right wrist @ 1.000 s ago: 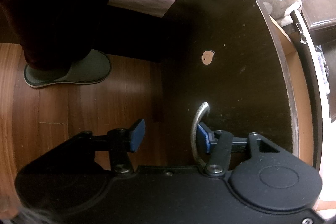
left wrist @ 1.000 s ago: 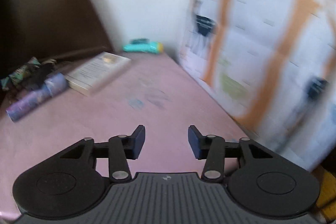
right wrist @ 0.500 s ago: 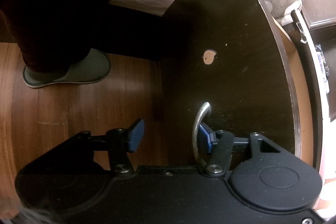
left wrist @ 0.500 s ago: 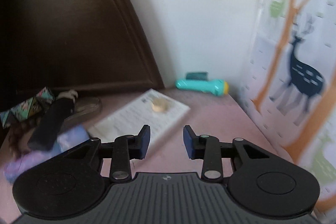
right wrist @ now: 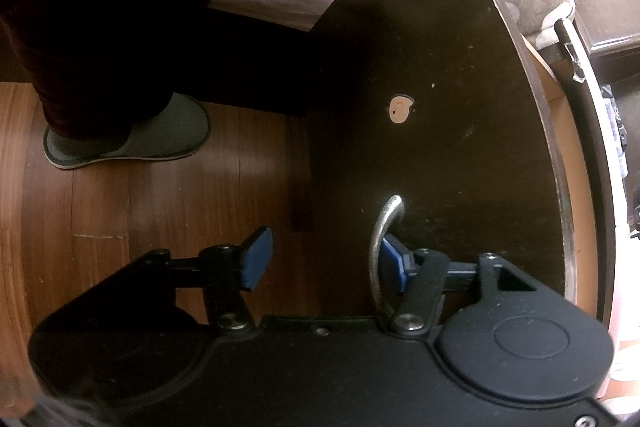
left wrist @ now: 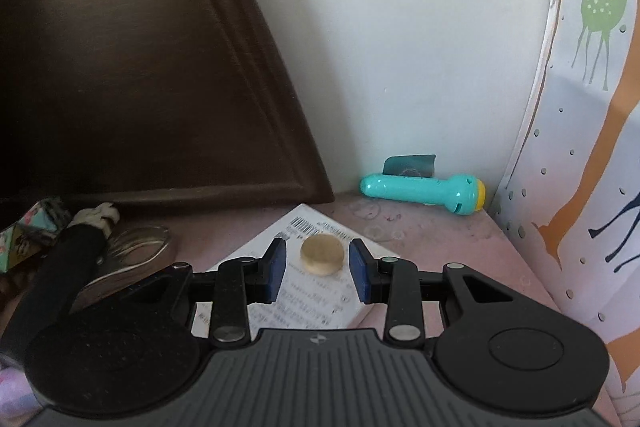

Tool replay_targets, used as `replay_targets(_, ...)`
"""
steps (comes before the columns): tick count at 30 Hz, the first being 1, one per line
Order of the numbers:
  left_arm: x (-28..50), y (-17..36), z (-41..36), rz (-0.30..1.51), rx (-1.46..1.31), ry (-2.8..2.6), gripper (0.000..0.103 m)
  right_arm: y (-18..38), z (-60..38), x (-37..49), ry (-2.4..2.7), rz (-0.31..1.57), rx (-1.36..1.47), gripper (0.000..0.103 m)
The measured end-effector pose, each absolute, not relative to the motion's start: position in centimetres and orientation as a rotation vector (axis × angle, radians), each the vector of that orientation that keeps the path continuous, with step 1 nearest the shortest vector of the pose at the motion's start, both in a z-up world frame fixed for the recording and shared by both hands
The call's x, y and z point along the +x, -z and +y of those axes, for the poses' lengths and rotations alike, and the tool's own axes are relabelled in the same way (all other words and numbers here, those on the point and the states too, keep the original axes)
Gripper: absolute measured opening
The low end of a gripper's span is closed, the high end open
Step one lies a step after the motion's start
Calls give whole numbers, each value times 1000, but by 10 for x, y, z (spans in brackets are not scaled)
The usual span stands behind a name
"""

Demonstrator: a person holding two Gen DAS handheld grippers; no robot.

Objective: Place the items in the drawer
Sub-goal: 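Close the left gripper on the round wooden disc on the paper, then carry the wooden disc into the open drawer and open the left gripper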

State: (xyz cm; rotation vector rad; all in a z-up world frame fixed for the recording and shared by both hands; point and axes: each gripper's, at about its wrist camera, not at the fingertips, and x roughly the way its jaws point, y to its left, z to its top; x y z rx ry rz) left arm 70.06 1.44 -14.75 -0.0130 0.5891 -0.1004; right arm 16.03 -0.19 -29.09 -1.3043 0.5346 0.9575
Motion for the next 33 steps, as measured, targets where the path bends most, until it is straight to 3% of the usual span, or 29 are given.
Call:
replay_targets(6,713,154,11,624,2,97,34,291,-2,160,-959,532,-1305,61)
replay_targets(7,713,153,10,626,4,99,26,291,-2,160,-959,532,-1305,61)
replay_targets(8,713,152,10,628,6,101,24,291,-2,161,-960,531,-1306,61)
replay_targets(21,665,121,6,599,24,129,24,291,-2,164,-975,523,-1315,60)
replay_targets(33,575,105,9,617,8,184,24,286,1,168,-981,546,-1317,60)
